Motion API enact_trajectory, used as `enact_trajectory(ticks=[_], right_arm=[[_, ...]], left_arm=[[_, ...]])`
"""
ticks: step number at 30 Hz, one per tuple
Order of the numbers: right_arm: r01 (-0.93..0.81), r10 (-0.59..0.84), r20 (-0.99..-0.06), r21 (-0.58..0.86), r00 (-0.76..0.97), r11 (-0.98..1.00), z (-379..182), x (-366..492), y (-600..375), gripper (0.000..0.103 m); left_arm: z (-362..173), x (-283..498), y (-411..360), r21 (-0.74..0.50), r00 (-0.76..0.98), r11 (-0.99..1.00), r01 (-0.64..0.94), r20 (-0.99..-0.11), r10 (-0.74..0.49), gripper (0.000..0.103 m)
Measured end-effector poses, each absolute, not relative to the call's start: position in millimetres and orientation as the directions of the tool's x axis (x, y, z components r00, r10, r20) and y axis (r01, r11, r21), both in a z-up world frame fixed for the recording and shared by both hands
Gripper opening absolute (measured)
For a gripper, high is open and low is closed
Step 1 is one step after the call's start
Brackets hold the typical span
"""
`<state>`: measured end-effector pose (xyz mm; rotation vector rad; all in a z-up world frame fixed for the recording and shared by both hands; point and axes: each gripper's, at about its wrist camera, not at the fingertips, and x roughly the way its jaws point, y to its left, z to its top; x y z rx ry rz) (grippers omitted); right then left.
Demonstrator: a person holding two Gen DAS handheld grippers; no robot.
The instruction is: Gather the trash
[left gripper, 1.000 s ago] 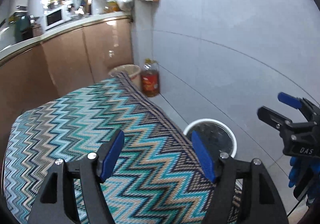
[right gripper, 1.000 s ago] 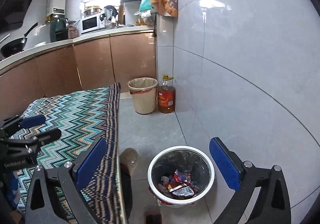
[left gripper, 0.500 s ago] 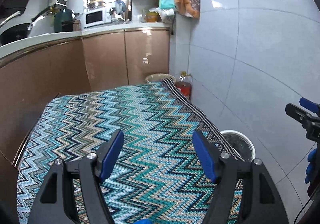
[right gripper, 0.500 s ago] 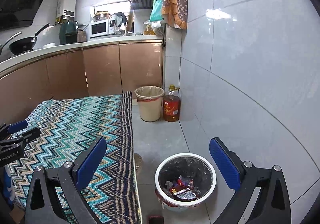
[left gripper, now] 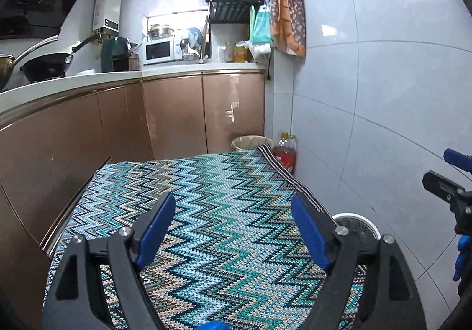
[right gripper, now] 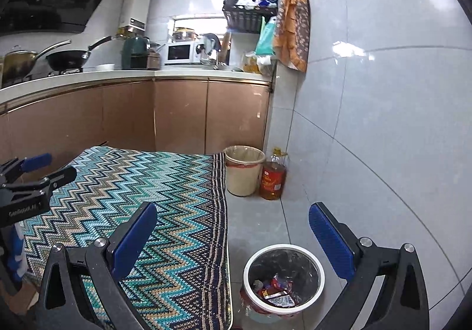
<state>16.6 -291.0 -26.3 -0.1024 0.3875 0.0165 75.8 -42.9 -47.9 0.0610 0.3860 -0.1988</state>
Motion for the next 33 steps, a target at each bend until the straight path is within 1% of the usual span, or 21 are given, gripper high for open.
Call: enact_trajectory(ticks=[5, 11, 20, 33], right_arm=[[-0.051, 0.007, -0.364, -0.114, 0.932, 0.992, -22.2, 7.3, -288.5, 0.103], [-0.063, 0.019, -0.350, -0.115, 0.936, 0.991, -21.0, -0.9, -288.8, 0.103], [-0.063, 0.024, -0.356, -0.098, 0.934, 0.993, -21.0, -3.0, -290.4, 0.103], [-0.099, 0.073, -0.348, -0.058, 0.935, 0.993, -23.4, -5.3, -289.7, 0.103]], left_arm=[[-42.6, 65.7, -45.1, 0.025, 0.915, 0.978, 0.206, -0.359, -0.184, 0.081], [-40.6, 59.9, -44.4, 0.012, 0.913, 0.977, 0.212, -0.359, -0.194, 0.081], [-37.5, 54.7, -40.1, 0.002, 0.915, 0.977, 0.211, -0.352, -0.197, 0.081], [-31.5, 44.4, -34.9, 0.010, 0.924, 0.985, 0.170, -0.349, -0.156, 0.081]])
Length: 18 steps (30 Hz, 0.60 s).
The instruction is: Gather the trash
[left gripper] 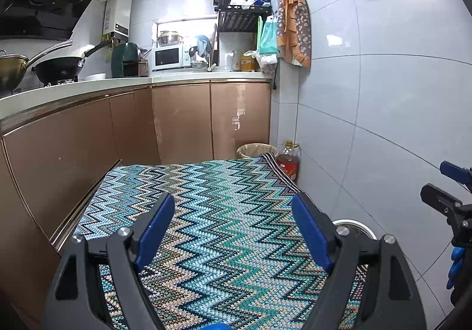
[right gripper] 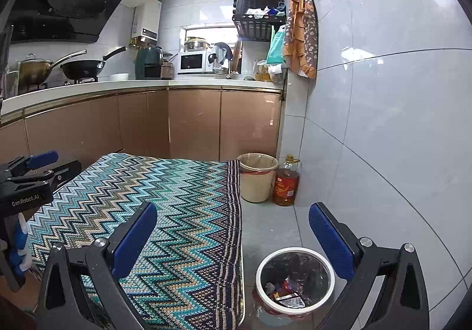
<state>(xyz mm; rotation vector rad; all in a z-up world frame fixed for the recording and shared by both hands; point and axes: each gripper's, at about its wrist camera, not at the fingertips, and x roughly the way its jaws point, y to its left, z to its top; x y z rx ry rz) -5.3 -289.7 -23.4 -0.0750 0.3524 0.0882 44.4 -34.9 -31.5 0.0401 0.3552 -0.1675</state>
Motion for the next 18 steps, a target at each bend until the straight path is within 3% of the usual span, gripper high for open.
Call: enact_trajectory(ticks=[18], right_arm=[[-0.174, 0.125, -0.320, -0.130, 0.939, 0.976, -12.5, -8.0, -272.2, 0.103]], left_arm=[[-26.3, 37.0, -35.5, 0.023, 0.932, 0.988, 0.152, -0.337, -0.136, 0.081]])
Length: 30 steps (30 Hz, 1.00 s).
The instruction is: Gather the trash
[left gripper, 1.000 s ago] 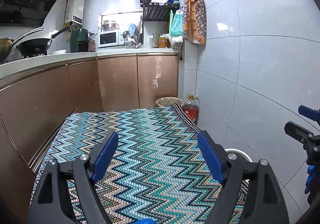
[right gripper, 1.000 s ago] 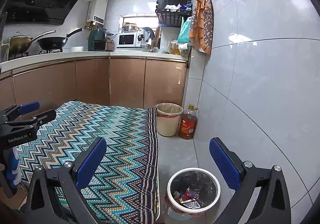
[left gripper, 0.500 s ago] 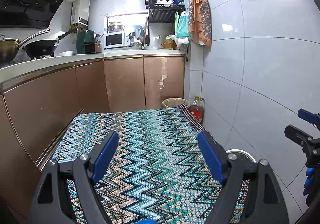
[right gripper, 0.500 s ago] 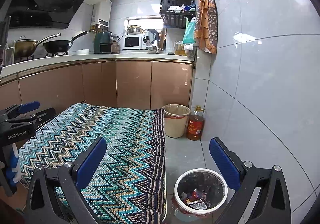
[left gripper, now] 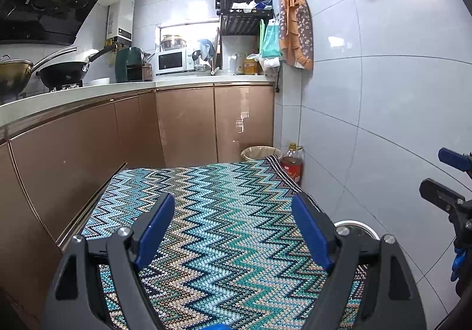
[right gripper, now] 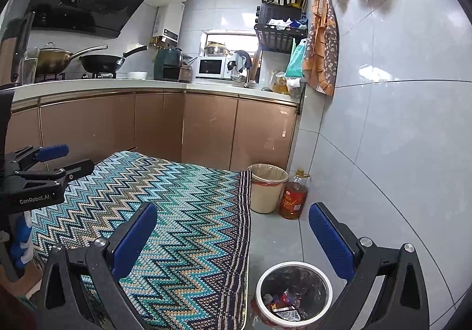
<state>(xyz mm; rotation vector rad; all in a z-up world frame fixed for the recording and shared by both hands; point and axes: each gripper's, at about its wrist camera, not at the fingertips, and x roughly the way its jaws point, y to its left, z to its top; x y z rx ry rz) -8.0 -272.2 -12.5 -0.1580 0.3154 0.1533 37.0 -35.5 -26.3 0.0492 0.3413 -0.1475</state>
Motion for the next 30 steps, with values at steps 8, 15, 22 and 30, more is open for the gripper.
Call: enact_trajectory(ticks=[8, 15, 22, 30], right_arm=[[-0.197, 0.145, -0.318, -0.137, 0.937, 0.971, -11.1, -6.7, -264.3, 0.103], [-0.211, 0.159, -0.313, -0.141, 0.936, 0.967, -10.0, -4.4, -260.6, 0.103], [-0.208, 0.153, -0.321, -0.145, 0.935, 0.967, -12.1, -0.5, -260.7, 0.103], [-0.200, 0.140, -0.338, -0.150, 0.931, 0.968, -16.1, 5.8, -263.2, 0.103]], left_arm=[[-23.4, 32.5, -31.3, 0.023, 0.937, 0.991, 0.131, -0.329, -0.116, 0.081], [-22.8, 29.7, -25.1, 0.016, 0.940, 0.994, 0.106, -0.327, -0.095, 0.081], [-23.9, 31.3, -23.6, 0.009, 0.938, 0.994, 0.106, -0.333, -0.097, 0.081], [-29.4, 37.8, -19.7, 0.003, 0.934, 0.994, 0.105, -0.344, -0.097, 0.081]])
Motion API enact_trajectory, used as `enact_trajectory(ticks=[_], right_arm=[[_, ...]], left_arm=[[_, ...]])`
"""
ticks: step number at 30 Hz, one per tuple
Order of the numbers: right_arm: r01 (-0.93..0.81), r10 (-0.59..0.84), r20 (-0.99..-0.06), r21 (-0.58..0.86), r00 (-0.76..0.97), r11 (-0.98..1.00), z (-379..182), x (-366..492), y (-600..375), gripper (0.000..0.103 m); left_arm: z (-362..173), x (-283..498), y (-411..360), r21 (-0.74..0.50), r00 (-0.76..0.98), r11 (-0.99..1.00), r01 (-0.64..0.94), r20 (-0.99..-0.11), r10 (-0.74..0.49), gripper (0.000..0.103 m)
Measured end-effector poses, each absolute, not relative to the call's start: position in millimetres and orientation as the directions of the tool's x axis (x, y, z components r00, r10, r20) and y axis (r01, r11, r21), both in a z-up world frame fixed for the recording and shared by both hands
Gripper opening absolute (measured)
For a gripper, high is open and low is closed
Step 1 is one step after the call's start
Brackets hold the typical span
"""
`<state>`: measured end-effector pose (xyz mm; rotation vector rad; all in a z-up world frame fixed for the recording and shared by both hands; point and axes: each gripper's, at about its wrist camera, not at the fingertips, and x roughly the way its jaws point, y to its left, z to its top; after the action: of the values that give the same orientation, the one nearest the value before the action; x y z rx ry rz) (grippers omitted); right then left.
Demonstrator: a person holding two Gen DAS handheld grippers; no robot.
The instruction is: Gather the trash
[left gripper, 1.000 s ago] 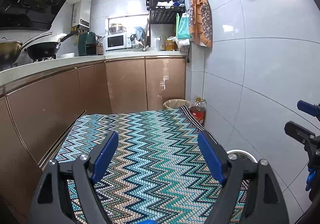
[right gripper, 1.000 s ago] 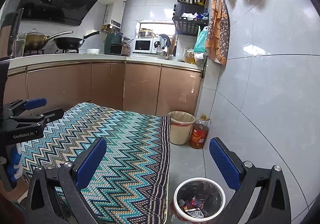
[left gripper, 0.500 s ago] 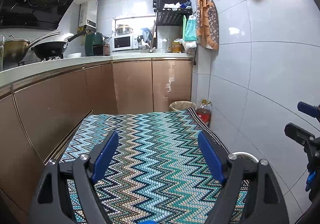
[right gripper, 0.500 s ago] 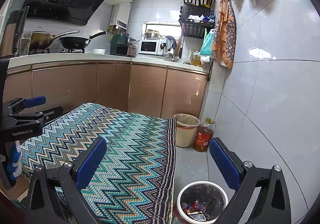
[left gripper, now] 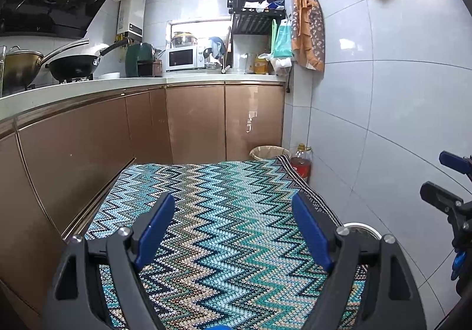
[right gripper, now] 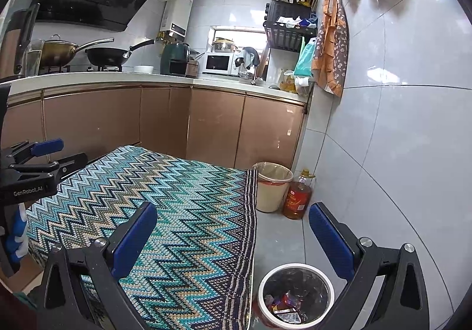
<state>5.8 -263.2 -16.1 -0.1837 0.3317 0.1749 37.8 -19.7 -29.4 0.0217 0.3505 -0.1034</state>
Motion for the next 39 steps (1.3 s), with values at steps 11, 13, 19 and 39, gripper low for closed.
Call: enact_trajectory(ticks=[11, 13, 19, 39], right_arm=[[-0.223, 0.161, -0.339, -0.152, 0.927, 0.963, -15.9, 5.4, -257.7, 0.103], [-0.224, 0.162, -0.336, -0.155, 0.928, 0.962, -15.3, 3.8, -257.3, 0.103], [-0.215, 0.155, -0.333, -0.153, 0.930, 0.965, -15.2, 1.6, -258.7, 0.103], [-0.209, 0.152, -0.330, -0.145, 0.932, 0.967, -16.5, -2.4, -260.5, 0.103]], left_arm=[[-29.9, 29.7, -15.1, 0.004, 0.941, 0.996, 0.086, -0.329, -0.080, 0.081], [-29.4, 28.2, -16.7, 0.007, 0.942, 0.996, 0.089, -0.326, -0.082, 0.081], [-30.2, 27.9, -18.3, 0.009, 0.941, 0.995, 0.096, -0.328, -0.088, 0.081], [-28.2, 21.4, -22.7, 0.015, 0.946, 0.996, 0.092, -0.313, -0.082, 0.081]])
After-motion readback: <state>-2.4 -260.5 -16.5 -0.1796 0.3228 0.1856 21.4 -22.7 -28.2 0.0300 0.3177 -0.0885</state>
